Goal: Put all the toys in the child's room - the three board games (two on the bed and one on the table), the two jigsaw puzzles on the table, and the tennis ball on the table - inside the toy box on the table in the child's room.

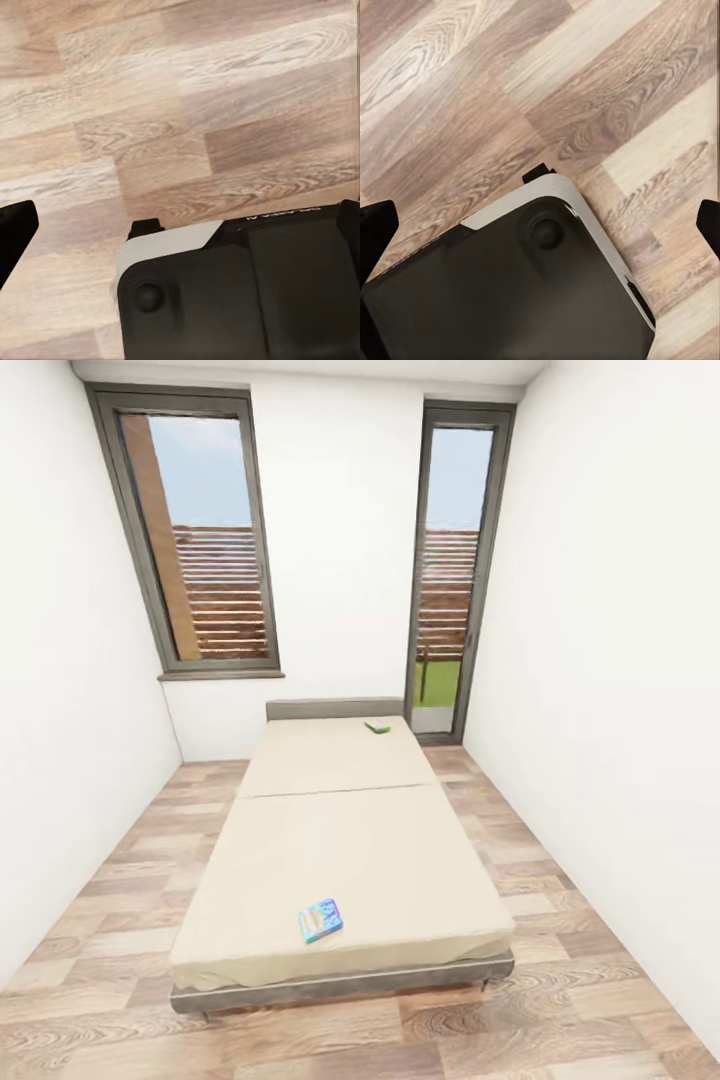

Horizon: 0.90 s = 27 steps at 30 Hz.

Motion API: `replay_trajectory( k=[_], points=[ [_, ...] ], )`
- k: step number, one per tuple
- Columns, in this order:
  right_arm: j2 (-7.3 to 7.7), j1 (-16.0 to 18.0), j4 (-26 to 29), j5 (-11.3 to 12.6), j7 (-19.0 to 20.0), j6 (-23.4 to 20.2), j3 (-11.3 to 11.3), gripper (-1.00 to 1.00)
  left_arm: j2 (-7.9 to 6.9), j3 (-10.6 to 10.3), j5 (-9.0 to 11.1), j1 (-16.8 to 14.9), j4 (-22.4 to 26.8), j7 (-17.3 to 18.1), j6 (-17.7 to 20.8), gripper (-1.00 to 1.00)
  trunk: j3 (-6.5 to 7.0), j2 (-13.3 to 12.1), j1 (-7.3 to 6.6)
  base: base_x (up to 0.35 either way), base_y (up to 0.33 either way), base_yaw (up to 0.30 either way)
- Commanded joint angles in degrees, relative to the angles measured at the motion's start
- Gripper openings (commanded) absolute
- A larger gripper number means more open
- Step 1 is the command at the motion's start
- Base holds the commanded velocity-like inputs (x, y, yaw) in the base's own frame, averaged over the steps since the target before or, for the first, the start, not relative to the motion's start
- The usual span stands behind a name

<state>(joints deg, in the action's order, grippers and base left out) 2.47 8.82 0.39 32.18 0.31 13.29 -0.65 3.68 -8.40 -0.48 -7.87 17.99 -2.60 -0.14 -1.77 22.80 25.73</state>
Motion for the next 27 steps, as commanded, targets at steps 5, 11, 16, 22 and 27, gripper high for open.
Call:
replay_trajectory(
  k=[5, 11, 16, 22, 27],
  points=[
    [0.0, 0.1, 0.0, 0.1, -0.1, 0.2, 0.0, 1.0, -0.25, -0.4, 0.0, 0.0, 0.0, -0.4, 0.0, 1.0, -0.17, 0.1, 0.05, 0.189, -0.177, -0.046],
    [0.0, 0.1, 0.0, 0.1, -0.1, 0.2, 0.0, 1.0, -0.21, -0.4, -0.1, 0.0, 0.0, -0.4, 0.0, 1.0, -0.18, 0.1, 0.05, 0.208, -0.168, -0.008],
    [0.0, 0.1, 0.0, 0.1, -0.1, 0.2, 0.1, 1.0, -0.27, -0.4, -0.1, 0.0, 0.0, -0.4, 0.0, 1.0, -0.18, 0.1, 0.05, 0.082, -0.038, 0.07],
    [-0.02, 0.0, 0.0, 0.0, -0.2, 0.2, 0.1, 1.0, -0.19, -0.4, -0.1, 0.0, 0.0, -0.4, 0.0, 1.0, -0.18, 0.1, 0.05, 0.05, -0.049, 0.235],
    [-0.01, 0.0, 0.0, 0.0, -0.2, 0.2, 0.1, 1.0, -0.17, -0.4, -0.1, 0.0, 0.0, -0.4, 0.0, 1.0, -0.18, 0.1, 0.05, 0.092, -0.174, 0.281]
  ],
)
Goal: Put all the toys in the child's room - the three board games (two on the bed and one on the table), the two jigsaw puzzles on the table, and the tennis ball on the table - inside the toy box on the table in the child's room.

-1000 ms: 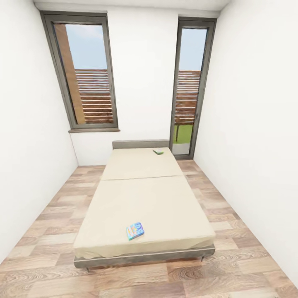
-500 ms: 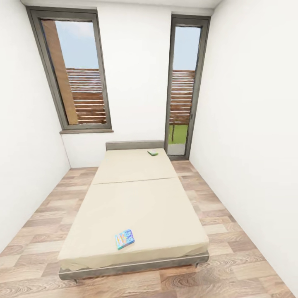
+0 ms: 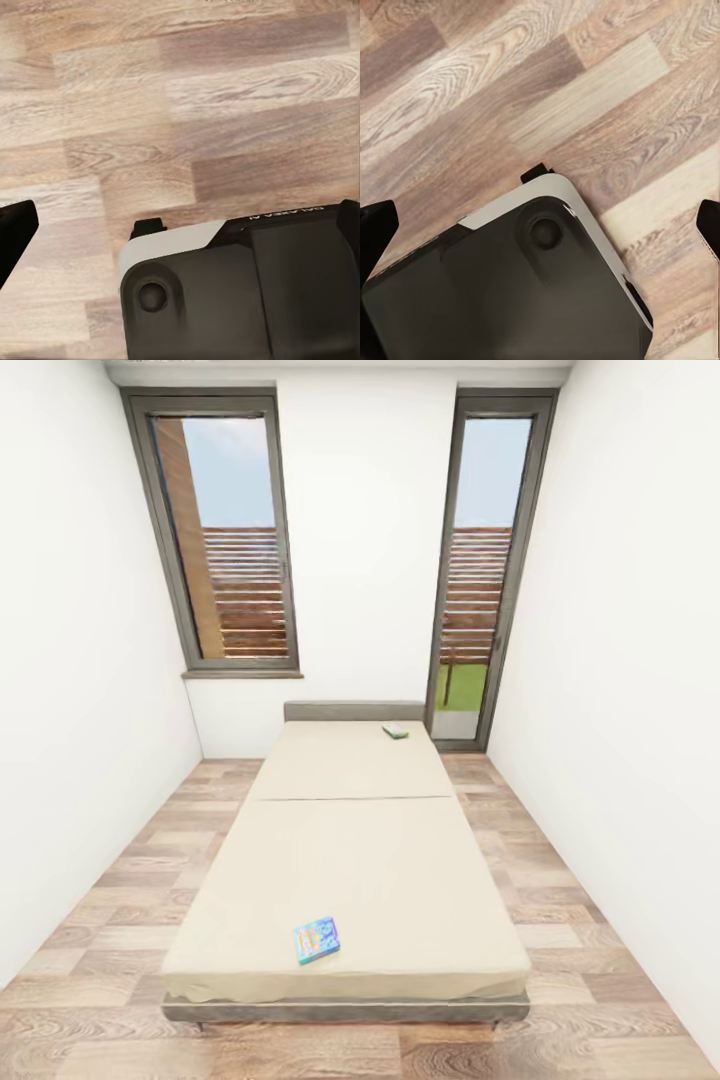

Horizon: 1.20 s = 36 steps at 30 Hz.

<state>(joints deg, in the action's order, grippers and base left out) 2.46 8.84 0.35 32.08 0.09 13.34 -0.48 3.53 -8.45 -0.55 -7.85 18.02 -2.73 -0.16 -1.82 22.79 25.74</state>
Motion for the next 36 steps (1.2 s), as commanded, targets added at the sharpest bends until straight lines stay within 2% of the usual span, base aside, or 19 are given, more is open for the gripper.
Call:
replay_trajectory(
  k=[1, 12, 36],
  points=[
    [-0.02, 0.0, 0.0, 0.1, 0.0, 0.1, 0.0, 1.0, -0.02, -0.3, 0.0, -0.1, 0.0, -0.3, 0.0, 1.0, -0.13, 0.1, 0.04, 0.081, -0.14, 0.287],
    [0.0, 0.0, 0.0, 0.1, 0.0, 0.1, 0.0, 1.0, 0.0, -0.3, -0.1, -0.1, 0.0, -0.3, 0.0, 1.0, -0.13, 0.1, 0.04, 0.018, -0.113, 0.249],
    [0.0, 0.0, 0.0, -0.2, 0.1, 0.4, 0.1, 1.0, 0.25, -0.1, 0.0, -0.1, 0.0, -0.3, -0.1, 1.0, -0.13, 0.1, 0.04, 0.0, -0.017, 0.012]
  ],
)
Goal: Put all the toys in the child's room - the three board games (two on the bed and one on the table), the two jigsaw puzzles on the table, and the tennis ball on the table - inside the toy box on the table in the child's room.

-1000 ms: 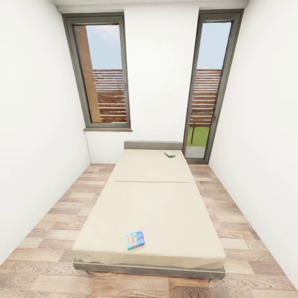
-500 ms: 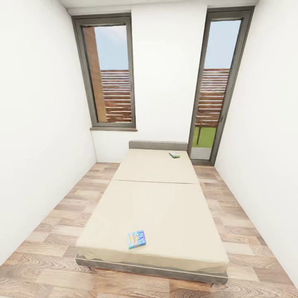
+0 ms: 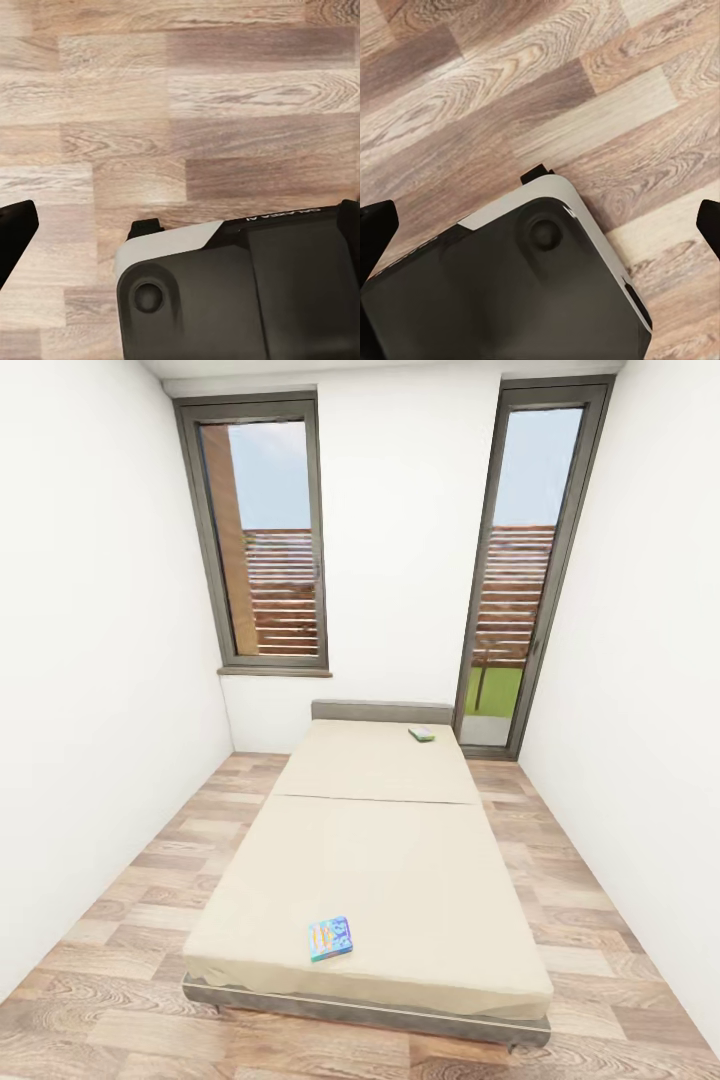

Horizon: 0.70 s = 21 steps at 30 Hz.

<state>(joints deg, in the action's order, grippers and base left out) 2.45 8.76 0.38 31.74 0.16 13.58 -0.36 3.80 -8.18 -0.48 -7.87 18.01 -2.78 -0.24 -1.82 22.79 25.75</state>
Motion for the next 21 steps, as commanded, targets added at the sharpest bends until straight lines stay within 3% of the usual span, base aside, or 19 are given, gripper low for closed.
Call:
replay_trajectory(
  k=[1, 16, 21],
  points=[
    [0.0, 0.0, 0.0, 0.1, 0.0, 0.2, 0.0, 1.0, -0.02, -0.3, 0.0, 0.0, 0.0, -0.3, 0.0, 1.0, -0.13, 0.1, 0.03, 0.0, 0.0, 0.0],
    [-0.02, 0.1, 0.0, 0.3, 0.1, 0.2, -0.1, 1.0, -0.21, -0.4, 0.2, 0.0, 0.2, 0.5, 0.1, 1.0, -0.13, 0.1, 0.03, 0.0, 0.0, 0.0],
    [-0.01, 0.1, 0.0, 0.3, 0.6, 0.2, 0.0, 1.0, -0.51, -0.2, 0.2, 0.0, 0.8, 3.4, 0.8, 1.0, -0.13, 0.1, 0.03, 0.0, 0.0, 0.0]
  ],
)
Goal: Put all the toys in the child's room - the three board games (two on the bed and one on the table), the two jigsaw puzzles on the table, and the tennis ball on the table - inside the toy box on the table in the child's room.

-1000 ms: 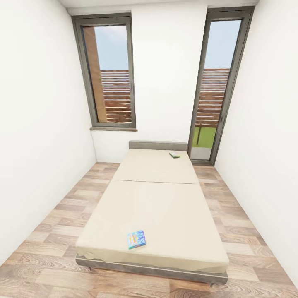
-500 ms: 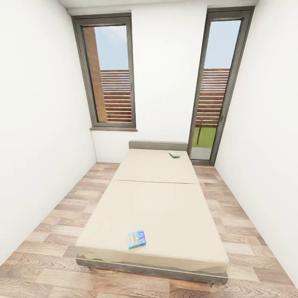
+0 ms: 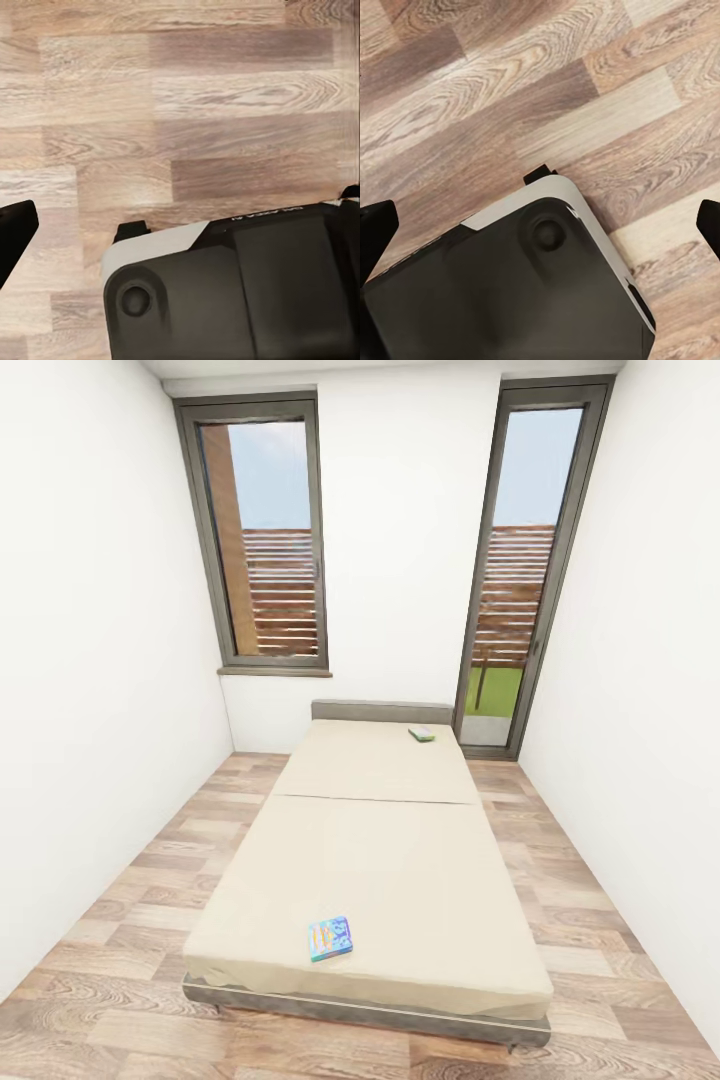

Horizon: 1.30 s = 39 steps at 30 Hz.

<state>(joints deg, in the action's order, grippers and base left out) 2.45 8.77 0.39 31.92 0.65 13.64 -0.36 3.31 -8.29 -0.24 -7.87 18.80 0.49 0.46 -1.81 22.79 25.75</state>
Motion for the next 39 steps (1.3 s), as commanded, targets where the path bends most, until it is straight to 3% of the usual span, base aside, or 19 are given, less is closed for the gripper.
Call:
replay_trajectory(
  k=[1, 4, 5, 6, 7, 8, 9, 10, 11, 14, 15, 19, 25, 30, 34, 36, 39],
  points=[
    [0.0, 0.1, 0.0, 0.2, 0.1, 0.1, 0.0, 1.0, -0.08, -0.1, 0.0, 0.0, 0.9, 2.0, 0.9, 1.0, -0.13, 0.1, 0.03, 0.0, 0.0, 0.0],
    [0.01, 0.1, 0.0, 0.2, 0.2, 0.1, 0.0, 1.0, -0.26, -0.1, 0.0, 0.0, 5.8, 8.1, 7.0, 1.0, -0.13, 0.1, 0.03, 0.0, 0.0, 0.0],
    [0.01, 0.1, 0.0, 0.2, 0.2, 0.1, 0.0, 1.0, -0.53, -0.2, -0.1, 0.0, 10.0, 12.1, 12.5, 1.0, -0.13, 0.1, 0.03, 0.0, 0.0, 0.0],
    [0.01, 0.1, 0.0, 0.2, 0.2, 0.1, 0.0, 1.0, -0.82, -0.2, -0.1, 0.0, 12.4, 14.3, 15.5, 1.0, -0.13, 0.1, 0.03, 0.0, 0.0, 0.0],
    [0.01, 0.1, 0.0, 0.2, 0.2, 0.0, 0.0, 1.0, -1.83, -0.1, -0.1, 0.0, 17.6, 18.9, 21.7, 1.0, -0.13, 0.1, 0.03, 0.0, 0.0, 0.0],
    [0.0, 0.1, 0.0, 0.2, 0.2, 0.0, 0.0, 1.0, -2.55, -0.1, 0.0, 0.0, 20.2, 21.3, 24.6, 1.0, -0.13, 0.1, 0.03, 0.0, 0.0, 0.0],
    [-0.01, 0.1, 0.0, 0.2, 0.2, 0.0, 0.0, 1.0, -4.18, 0.0, 0.2, 0.0, 25.5, 26.3, 29.6, 1.0, -0.13, 0.1, 0.03, 0.0, 0.0, 0.0],
    [-0.01, 0.1, 0.0, 0.2, 0.2, 0.0, 0.0, 1.0, -5.01, 0.1, 0.2, 0.0, 28.0, 28.8, 31.7, 1.0, -0.13, 0.1, 0.03, 0.0, 0.0, 0.0],
    [-0.02, 0.1, 0.0, 0.2, 0.2, 0.0, 0.0, 1.0, -8.09, 0.5, 0.5, 0.0, 39.7, 44.5, 39.7, 1.0, -0.13, 0.1, 0.03, 0.0, 0.0, 0.0],
    [-0.05, 0.1, 0.0, 0.2, 0.2, 0.0, 0.0, 1.0, -8.63, 1.1, 0.5, 0.0, 42.9, 51.6, 41.8, 1.0, -0.13, 0.1, 0.03, 0.0, 0.0, 0.0],
    [-0.05, 0.1, 0.0, 0.2, 0.2, 0.0, 0.0, 1.0, -8.75, 1.6, 0.5, 0.0, 44.3, 55.6, 42.8, 1.0, -0.13, 0.1, 0.03, 0.0, 0.0, 0.0],
    [-0.07, 0.1, 0.0, 0.2, 0.3, 0.0, 0.0, 1.0, -8.14, 2.6, 0.5, -1.0, 47.4, 62.5, 44.3, 1.0, -0.13, 0.1, 0.03, 0.0, 0.0, 0.0],
    [-0.09, 0.1, 0.0, 0.1, 0.3, 0.0, 0.1, 1.0, -7.13, 2.9, 0.5, -4.7, 48.4, 64.5, 44.9, 1.0, -0.13, 0.1, 0.03, 0.0, 0.0, 0.0],
    [-1.42, 0.1, 0.0, 0.0, 0.4, -0.1, 0.1, 1.0, -5.64, 2.9, 0.3, -5.9, 48.4, 62.2, 45.0, 1.0, -0.13, 0.1, 0.03, 0.0, 0.0, 0.0],
    [-3.02, 0.1, 0.0, -0.8, 0.3, -0.2, 0.3, 1.0, -3.24, 3.0, 0.3, -8.5, 46.8, 53.8, 45.1, 1.0, -0.13, 0.1, 0.03, 0.0, 0.0, 0.0],
    [-3.66, 0.1, 0.0, -2.0, 0.3, -0.2, 1.2, 1.0, -0.21, 2.9, 0.3, -12.2, 41.4, 44.5, 44.8, 1.0, -0.13, 0.1, 0.03, 0.0, 0.0, 0.0],
    [-3.93, 0.1, 0.0, -2.7, 0.3, -0.3, 2.3, 1.0, 1.82, 3.1, 0.5, -17.3, 33.2, 35.0, 43.5, 1.0, -0.13, 0.1, 0.03, 0.0, 0.0, 0.0]
  ],
)
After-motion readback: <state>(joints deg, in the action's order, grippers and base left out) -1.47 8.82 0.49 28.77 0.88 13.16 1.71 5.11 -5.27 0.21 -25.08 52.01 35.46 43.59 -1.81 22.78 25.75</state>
